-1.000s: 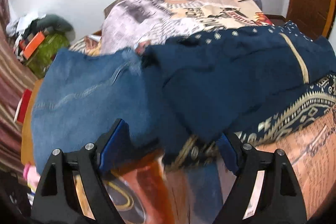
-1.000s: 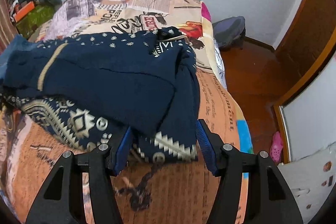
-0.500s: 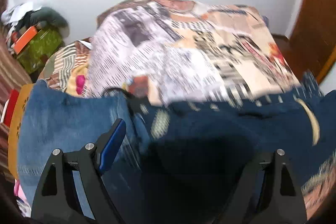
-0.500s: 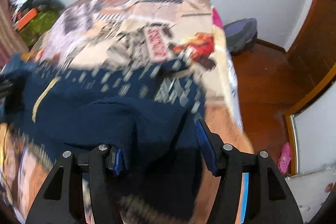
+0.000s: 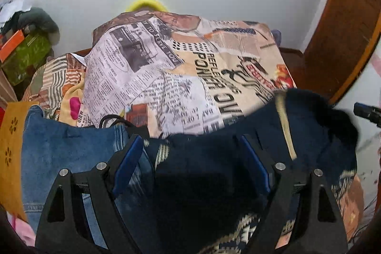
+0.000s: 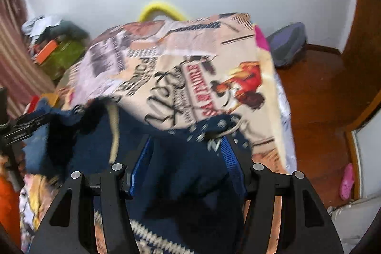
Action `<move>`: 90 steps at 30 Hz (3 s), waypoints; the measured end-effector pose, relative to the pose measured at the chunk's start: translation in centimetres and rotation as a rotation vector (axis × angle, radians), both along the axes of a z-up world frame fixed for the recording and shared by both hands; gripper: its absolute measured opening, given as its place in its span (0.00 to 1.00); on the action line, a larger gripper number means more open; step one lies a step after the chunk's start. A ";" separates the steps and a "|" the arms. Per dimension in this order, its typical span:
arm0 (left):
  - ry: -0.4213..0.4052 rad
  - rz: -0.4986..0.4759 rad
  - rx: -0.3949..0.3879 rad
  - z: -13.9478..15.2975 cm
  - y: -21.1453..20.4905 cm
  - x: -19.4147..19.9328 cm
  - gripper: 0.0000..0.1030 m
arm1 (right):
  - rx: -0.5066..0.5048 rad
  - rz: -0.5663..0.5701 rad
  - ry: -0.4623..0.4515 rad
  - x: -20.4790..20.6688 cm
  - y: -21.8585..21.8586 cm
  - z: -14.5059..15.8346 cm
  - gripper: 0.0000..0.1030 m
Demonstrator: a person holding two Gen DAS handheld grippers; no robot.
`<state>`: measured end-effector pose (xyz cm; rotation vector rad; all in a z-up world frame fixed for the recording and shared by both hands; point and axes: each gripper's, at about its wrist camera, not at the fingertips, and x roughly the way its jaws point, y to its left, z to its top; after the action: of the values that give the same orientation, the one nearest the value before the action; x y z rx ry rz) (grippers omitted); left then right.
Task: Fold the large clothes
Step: 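Grasp the folded hoodie edge with both tools and lift it, then lower the hoodie flat beside the jeans and open both tools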
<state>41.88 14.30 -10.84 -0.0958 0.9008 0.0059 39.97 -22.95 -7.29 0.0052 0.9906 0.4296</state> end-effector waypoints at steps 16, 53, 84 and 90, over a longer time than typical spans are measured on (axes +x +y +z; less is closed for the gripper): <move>0.137 -0.092 0.210 -5.7 -2.7 -5.6 0.82 | -0.279 0.099 0.032 -6.7 0.8 -5.4 0.54; 0.000 -0.029 0.077 -3.4 -5.9 -3.7 0.84 | -0.258 0.126 -0.059 -5.3 7.3 -6.2 0.54; 0.104 0.262 -0.496 -11.9 -1.4 -12.6 0.84 | -0.176 -0.060 -0.013 -11.9 2.8 -6.8 0.59; 0.089 0.324 -0.630 -14.1 -0.4 -10.6 0.84 | -0.173 -0.050 0.001 -11.6 3.4 -7.4 0.59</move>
<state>31.28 13.95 -24.90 -0.8330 0.9418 0.0274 28.34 -19.59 -14.70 -0.1254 1.0242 0.2973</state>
